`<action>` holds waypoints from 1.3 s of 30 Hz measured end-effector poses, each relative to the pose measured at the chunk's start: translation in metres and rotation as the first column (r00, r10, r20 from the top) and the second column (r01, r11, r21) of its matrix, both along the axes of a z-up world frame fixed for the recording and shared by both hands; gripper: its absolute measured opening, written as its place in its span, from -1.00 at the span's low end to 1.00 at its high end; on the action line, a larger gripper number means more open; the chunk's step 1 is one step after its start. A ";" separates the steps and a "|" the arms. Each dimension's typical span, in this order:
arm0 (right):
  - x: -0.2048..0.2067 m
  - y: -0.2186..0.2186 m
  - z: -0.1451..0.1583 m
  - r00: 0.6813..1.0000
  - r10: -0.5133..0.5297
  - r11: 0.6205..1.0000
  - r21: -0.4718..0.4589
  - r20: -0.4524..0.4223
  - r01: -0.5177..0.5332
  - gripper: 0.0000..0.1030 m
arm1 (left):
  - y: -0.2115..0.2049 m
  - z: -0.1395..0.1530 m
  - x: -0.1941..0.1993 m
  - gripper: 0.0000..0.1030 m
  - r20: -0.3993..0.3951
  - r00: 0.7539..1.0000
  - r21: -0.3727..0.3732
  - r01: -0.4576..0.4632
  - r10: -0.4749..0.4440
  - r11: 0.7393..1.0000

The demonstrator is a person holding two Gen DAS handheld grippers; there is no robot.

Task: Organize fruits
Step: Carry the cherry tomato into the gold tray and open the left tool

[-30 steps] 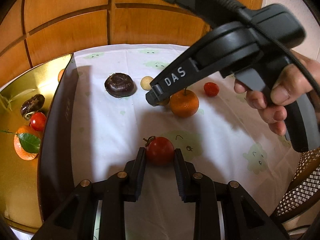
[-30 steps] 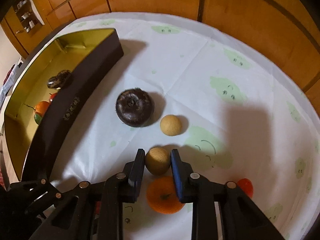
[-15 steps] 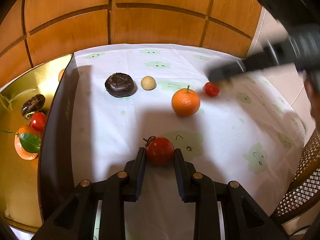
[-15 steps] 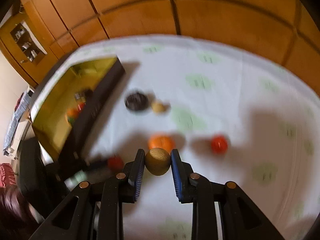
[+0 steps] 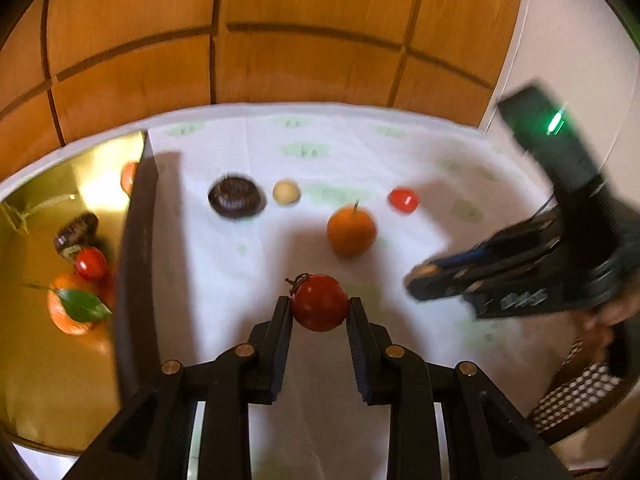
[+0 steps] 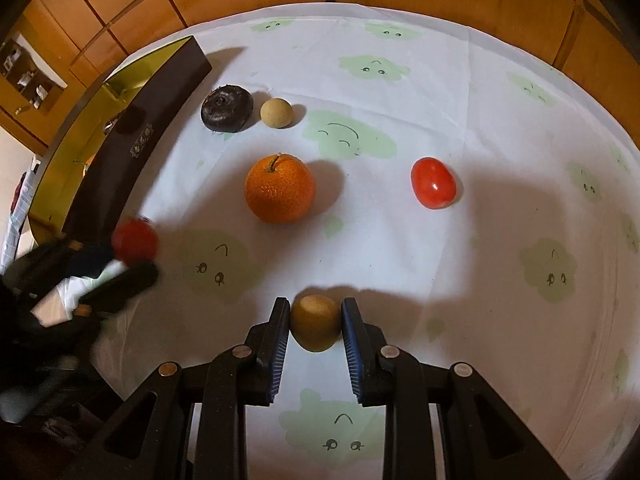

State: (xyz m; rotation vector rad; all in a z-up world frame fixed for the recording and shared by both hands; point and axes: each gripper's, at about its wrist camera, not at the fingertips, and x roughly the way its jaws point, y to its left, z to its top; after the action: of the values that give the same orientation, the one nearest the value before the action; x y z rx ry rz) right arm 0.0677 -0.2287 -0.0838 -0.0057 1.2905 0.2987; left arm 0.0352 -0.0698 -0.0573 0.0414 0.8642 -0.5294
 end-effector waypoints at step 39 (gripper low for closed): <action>0.003 0.014 -0.004 0.999 0.035 0.998 -0.055 0.011 -0.035 -0.48 | 0.161 0.001 0.192 -0.27 -0.199 0.871 -0.014 -0.460 0.449 0.888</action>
State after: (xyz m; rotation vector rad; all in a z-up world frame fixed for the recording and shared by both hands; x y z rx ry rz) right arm 0.0705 -0.2142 -0.0876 -0.0764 1.2868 0.2931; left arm 0.2276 0.0912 -0.0568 -0.2696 1.0063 -0.1132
